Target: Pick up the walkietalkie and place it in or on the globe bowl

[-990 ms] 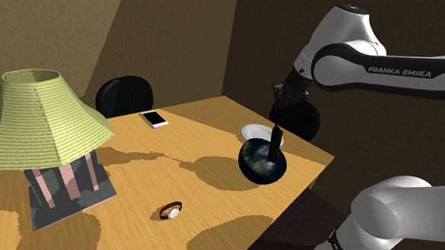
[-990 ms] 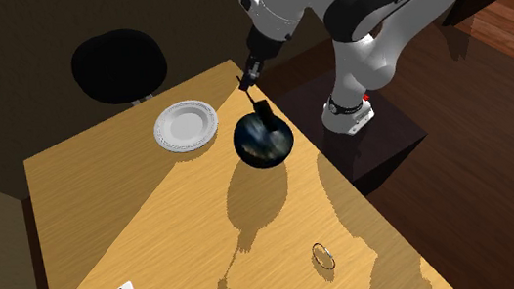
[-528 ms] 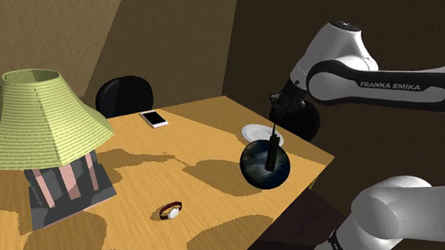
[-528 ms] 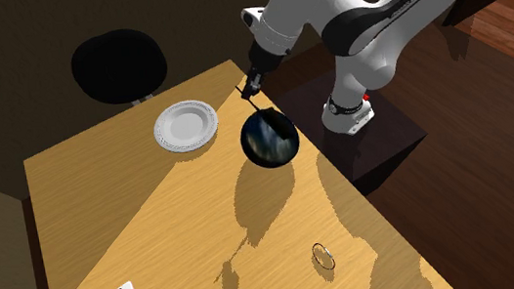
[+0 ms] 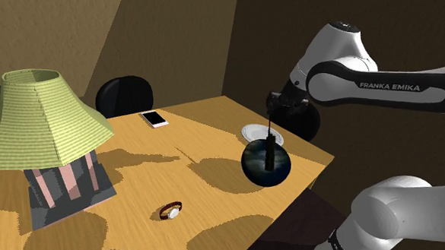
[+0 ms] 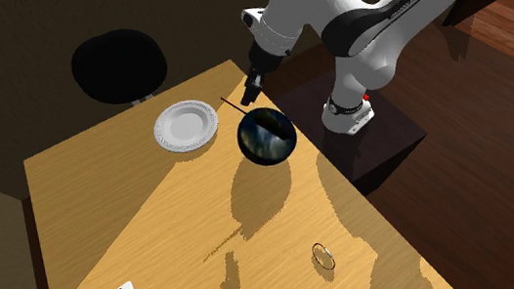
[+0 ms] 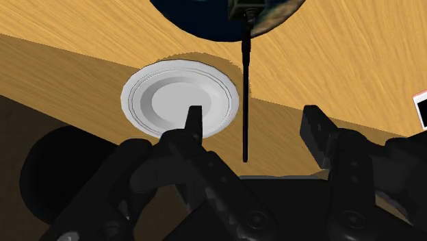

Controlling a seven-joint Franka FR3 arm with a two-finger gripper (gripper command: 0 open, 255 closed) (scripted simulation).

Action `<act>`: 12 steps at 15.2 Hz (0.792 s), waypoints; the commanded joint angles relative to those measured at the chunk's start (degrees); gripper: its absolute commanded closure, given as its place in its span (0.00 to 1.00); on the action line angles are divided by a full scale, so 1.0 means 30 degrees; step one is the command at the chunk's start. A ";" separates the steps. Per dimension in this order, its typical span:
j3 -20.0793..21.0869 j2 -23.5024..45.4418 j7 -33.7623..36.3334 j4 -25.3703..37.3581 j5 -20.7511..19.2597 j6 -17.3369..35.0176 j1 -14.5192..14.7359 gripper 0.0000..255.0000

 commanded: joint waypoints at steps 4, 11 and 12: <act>0.0000 0.0000 0.0000 -0.0001 0.0000 0.0001 0.0000 0.00; -0.0145 -0.1175 -0.0090 0.1610 0.0114 -0.2798 0.0252 0.00; -0.0145 -0.1175 -0.0090 0.1611 0.0114 -0.2797 0.0252 0.00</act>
